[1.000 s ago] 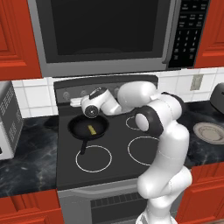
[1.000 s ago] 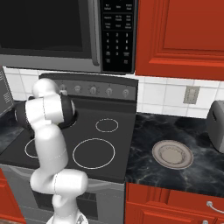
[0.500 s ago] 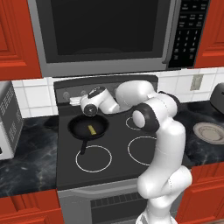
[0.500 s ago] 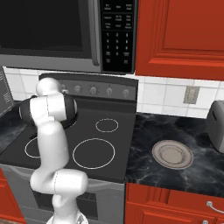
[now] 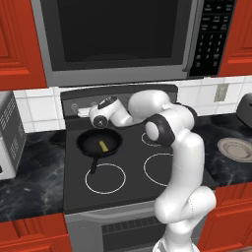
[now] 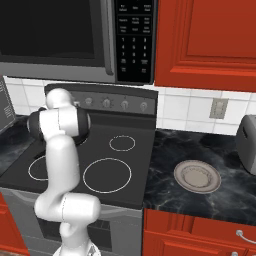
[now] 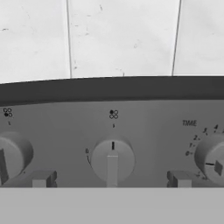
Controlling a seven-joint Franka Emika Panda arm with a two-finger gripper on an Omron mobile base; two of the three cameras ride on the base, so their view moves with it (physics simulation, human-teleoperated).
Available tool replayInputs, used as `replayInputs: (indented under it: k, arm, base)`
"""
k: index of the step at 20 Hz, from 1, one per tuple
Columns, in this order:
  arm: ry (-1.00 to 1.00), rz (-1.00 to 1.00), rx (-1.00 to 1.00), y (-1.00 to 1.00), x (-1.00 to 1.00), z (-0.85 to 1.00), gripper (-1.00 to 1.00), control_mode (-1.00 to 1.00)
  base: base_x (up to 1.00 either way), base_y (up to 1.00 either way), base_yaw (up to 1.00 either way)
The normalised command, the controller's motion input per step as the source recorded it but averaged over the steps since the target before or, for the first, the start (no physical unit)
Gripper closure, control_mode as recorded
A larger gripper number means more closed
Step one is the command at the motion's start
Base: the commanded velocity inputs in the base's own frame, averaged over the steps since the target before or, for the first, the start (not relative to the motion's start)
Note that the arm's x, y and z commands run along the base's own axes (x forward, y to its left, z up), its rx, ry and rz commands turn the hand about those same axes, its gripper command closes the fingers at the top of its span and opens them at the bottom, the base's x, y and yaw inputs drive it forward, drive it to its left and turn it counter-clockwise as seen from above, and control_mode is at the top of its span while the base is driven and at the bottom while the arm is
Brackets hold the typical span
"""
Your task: Pick up the butter stick and place it in the pan. Then turn on the burner for the pan.
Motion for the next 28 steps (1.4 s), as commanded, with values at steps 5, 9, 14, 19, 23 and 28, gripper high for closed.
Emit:
replayInputs:
  k: [5,9,14,19,23,28]
  arm:
    - [0.0,0.0,0.0,0.0,0.13,-0.01,-1.0,-1.0]
    - [0.0,0.0,0.0,0.0,0.11,0.0,-1.0,-1.0]
    - [-0.01,0.0,0.0,0.0,0.09,0.0,-1.0,-1.0]
    - [0.0,0.0,0.0,0.0,0.1,0.0,-1.0,-1.0]
    - [0.0,0.0,0.0,0.0,0.12,0.0,-1.0,-1.0]
    - [0.0,0.0,0.0,0.0,0.12,-0.02,-1.0,-1.0]
  base:
    - [0.0,0.0,0.0]
    - [0.0,0.0,0.0]
    - [0.0,0.0,0.0]
    - [0.0,0.0,0.0]
    - [0.0,0.0,0.0]
    - [0.0,0.0,0.0]
